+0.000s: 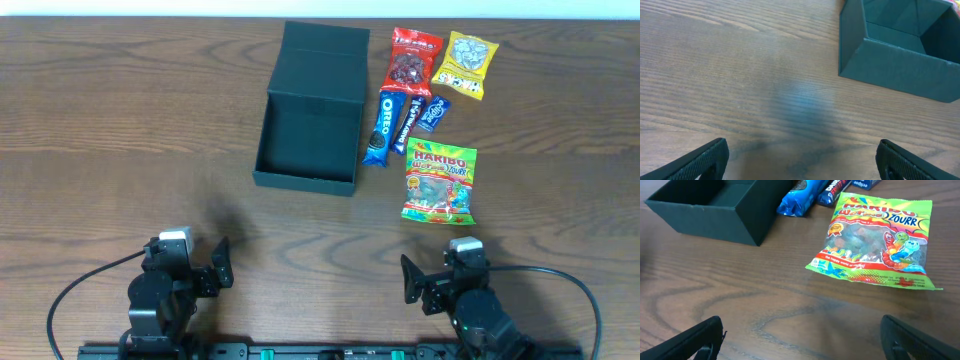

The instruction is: Pack container

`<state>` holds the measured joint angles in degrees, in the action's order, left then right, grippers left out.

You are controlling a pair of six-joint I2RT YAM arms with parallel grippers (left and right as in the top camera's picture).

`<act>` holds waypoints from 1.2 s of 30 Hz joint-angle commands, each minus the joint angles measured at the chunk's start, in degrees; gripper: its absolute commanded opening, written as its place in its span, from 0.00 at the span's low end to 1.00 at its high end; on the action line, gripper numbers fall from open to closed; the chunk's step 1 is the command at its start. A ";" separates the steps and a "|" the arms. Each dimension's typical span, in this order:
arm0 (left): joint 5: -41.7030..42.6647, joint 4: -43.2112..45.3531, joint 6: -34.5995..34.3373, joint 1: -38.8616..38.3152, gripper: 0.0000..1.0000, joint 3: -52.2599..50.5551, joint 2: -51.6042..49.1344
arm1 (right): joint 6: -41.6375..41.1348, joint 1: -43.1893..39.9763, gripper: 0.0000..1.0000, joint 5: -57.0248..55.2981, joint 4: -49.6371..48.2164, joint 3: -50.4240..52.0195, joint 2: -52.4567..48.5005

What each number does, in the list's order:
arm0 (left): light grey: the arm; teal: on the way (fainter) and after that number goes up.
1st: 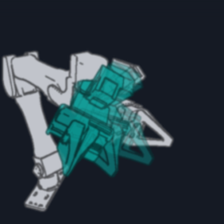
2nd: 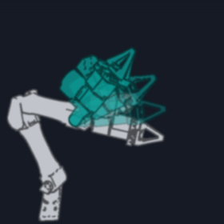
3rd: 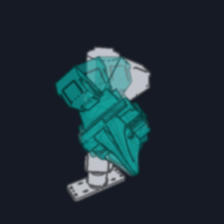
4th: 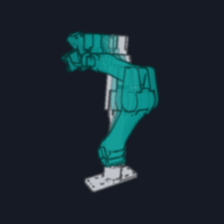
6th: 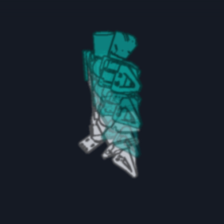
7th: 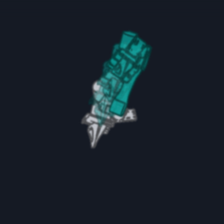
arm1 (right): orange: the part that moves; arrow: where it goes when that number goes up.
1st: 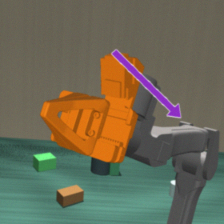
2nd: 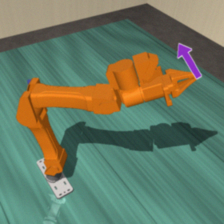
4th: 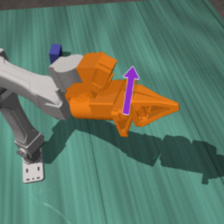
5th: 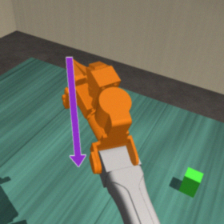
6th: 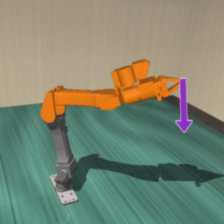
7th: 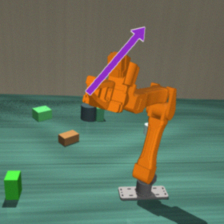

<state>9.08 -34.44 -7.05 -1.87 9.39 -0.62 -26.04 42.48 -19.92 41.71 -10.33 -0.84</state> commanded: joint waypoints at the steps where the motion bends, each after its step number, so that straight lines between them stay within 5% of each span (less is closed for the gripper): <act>1: 1.01 0.20 0.22 0.35 0.95 -0.42 0.42 | 0.83 -0.46 0.99 -0.15 0.07 0.44 0.52; 13: 1.01 0.22 0.22 0.35 0.95 -0.42 0.42 | 0.76 -0.46 0.99 0.66 -0.66 0.44 0.52; 25: 1.01 0.20 0.22 0.35 0.95 -0.42 0.42 | -20.24 -0.46 0.99 24.85 -7.93 0.44 0.52; 32: 1.01 0.20 0.22 0.35 0.95 -0.42 0.42 | -9.09 -1.95 0.99 24.30 -19.04 -1.07 0.17; 36: 1.01 0.22 0.22 0.35 0.95 -0.42 0.42 | -1.86 -6.73 0.99 22.93 -14.95 -7.19 -4.87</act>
<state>9.10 -34.44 -7.05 -1.87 9.39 -0.62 -34.35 38.20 4.10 25.69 -13.56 -2.98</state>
